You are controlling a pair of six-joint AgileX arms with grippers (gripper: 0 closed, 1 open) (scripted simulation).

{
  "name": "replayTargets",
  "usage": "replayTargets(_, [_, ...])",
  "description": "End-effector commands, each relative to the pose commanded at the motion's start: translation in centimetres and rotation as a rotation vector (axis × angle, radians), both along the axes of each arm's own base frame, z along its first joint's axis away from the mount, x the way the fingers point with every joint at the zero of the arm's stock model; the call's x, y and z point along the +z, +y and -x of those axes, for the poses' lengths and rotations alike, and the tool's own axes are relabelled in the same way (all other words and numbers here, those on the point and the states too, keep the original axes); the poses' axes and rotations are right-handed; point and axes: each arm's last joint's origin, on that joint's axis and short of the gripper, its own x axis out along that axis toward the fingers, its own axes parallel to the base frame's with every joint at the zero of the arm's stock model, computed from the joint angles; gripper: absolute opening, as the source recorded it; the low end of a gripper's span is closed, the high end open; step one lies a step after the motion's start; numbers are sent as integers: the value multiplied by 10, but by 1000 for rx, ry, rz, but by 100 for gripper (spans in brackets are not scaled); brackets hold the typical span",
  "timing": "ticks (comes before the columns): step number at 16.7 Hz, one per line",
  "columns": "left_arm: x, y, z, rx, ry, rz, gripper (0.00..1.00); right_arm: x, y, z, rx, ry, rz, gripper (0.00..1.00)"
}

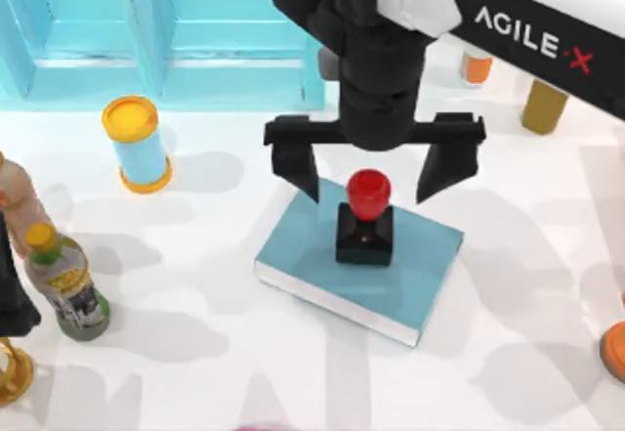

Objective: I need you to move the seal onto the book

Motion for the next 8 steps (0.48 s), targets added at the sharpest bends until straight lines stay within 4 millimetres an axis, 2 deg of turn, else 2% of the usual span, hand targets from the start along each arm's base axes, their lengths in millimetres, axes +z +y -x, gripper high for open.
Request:
replayTargets(2, [0, 0, 0, 0, 0, 0, 100, 3, 0, 0, 0, 3, 2, 100])
replayTargets(6, [0, 0, 0, 0, 0, 0, 100, 25, 1, 0, 0, -2, -2, 100])
replayTargets(8, [0, 0, 0, 0, 0, 0, 100, 30, 0, 0, 0, 0, 0, 100])
